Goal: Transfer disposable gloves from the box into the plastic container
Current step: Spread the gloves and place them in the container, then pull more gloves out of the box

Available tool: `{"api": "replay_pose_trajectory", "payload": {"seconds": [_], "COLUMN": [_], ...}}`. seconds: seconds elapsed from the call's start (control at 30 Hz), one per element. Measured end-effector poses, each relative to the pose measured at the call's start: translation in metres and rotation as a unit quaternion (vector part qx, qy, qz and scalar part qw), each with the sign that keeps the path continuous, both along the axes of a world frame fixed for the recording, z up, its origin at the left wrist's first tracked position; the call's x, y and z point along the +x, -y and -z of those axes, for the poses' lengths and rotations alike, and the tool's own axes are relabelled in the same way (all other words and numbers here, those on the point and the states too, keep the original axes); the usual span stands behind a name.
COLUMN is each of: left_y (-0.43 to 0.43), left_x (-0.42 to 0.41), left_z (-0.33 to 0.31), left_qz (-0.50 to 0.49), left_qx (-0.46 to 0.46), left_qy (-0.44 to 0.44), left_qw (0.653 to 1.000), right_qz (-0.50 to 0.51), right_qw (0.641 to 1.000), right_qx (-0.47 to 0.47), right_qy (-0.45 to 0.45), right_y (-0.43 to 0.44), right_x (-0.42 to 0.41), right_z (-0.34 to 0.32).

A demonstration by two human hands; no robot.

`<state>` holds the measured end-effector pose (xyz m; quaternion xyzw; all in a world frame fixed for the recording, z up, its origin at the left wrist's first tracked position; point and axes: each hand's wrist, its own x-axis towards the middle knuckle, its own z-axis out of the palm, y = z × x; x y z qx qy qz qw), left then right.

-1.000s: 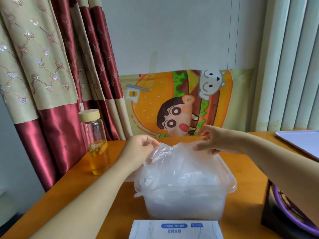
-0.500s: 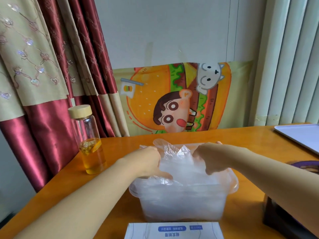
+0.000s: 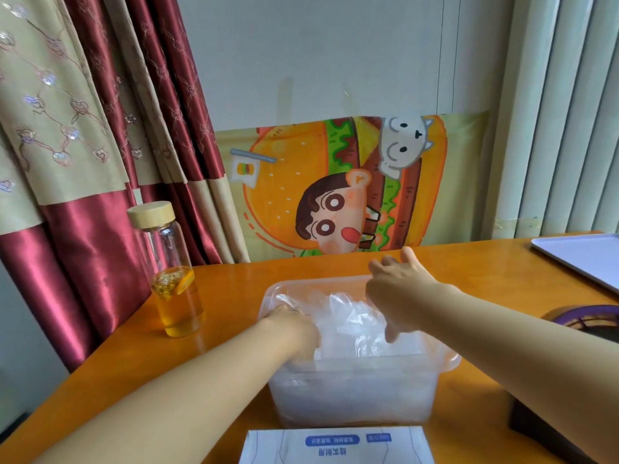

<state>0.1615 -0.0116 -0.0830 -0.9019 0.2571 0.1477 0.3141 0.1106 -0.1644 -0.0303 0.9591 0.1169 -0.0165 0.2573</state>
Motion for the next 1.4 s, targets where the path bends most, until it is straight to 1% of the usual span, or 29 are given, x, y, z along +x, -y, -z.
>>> {"api": "replay_pose_trajectory", "payload": {"seconds": [0.03,0.07,0.13,0.17,0.2,0.23,0.33,0.4,0.47,0.57,0.67,0.77,0.8,0.83,0.9,1.0,1.07,1.13,1.2,1.3,1.4], "left_y": [0.001,0.003,0.005,0.006,0.007,0.007,0.006,0.004,0.004,0.003,0.003,0.001,0.000,-0.004,-0.017,-0.037,-0.051,-0.063,-0.071,-0.076,-0.079], "left_x": [-0.001,-0.003,-0.004,-0.006,-0.007,-0.006,0.000,0.003,0.003,0.005,0.002,-0.008,-0.011,-0.013,-0.015,-0.022,-0.022,-0.028,-0.034,-0.047,-0.064], "left_z": [0.000,-0.001,-0.002,-0.003,-0.003,-0.001,0.005,0.008,0.008,0.010,0.011,-0.001,-0.010,-0.018,-0.035,-0.064,-0.073,-0.075,-0.071,-0.066,-0.067], "left_qz": [-0.011,-0.024,-0.045,-0.047,-0.050,-0.053,-0.071,-0.082,-0.097,-0.098,-0.033,-0.047,-0.062,-0.046,-0.034,-0.037,-0.043,-0.041,-0.043,-0.036,-0.021], "left_qx": [-0.005,-0.015,-0.057,-0.059,-0.050,-0.042,-0.032,-0.020,-0.013,-0.016,0.033,0.053,0.046,0.038,-0.013,-0.096,-0.159,-0.213,-0.251,-0.280,-0.306], "left_qy": [-0.009,-0.019,-0.046,-0.058,-0.071,-0.082,-0.116,-0.124,-0.124,-0.106,-0.072,-0.035,-0.027,-0.024,-0.034,-0.040,-0.040,-0.030,-0.016,-0.003,0.018], "left_qw": [1.000,0.999,0.996,0.996,0.995,0.994,0.990,0.989,0.988,0.989,0.996,0.997,0.997,0.998,0.999,0.994,0.986,0.976,0.967,0.959,0.952], "right_qz": [-0.023,-0.040,-0.039,-0.022,-0.004,0.011,0.042,0.063,0.094,0.158,0.173,0.172,0.176,0.183,0.183,0.157,0.121,0.090,0.059,0.016,-0.062], "right_qw": [0.999,0.997,0.987,0.978,0.970,0.966,0.959,0.955,0.952,0.946,0.947,0.947,0.946,0.944,0.944,0.945,0.947,0.954,0.964,0.975,0.978], "right_qx": [0.031,0.066,0.128,0.139,0.138,0.134,0.103,0.092,0.090,0.122,0.125,0.123,0.126,0.130,0.136,0.135,0.096,0.060,0.071,0.114,0.189], "right_qy": [0.017,0.005,-0.094,-0.154,-0.198,-0.223,-0.259,-0.276,-0.276,-0.254,-0.242,-0.242,-0.243,-0.243,-0.240,-0.254,-0.281,-0.278,-0.249,-0.190,-0.068], "right_y": [-0.002,-0.005,-0.011,-0.012,-0.012,-0.010,-0.006,-0.005,-0.004,0.000,0.002,0.002,0.002,0.002,0.001,-0.001,-0.002,-0.005,-0.009,-0.012,-0.012], "right_x": [0.002,0.004,0.011,0.016,0.020,0.023,0.029,0.032,0.036,0.049,0.057,0.059,0.058,0.059,0.058,0.053,0.048,0.039,0.030,0.006,-0.017], "right_z": [-0.002,0.000,0.014,0.024,0.033,0.039,0.048,0.052,0.059,0.075,0.084,0.085,0.084,0.083,0.081,0.075,0.068,0.060,0.053,0.031,0.009]}}
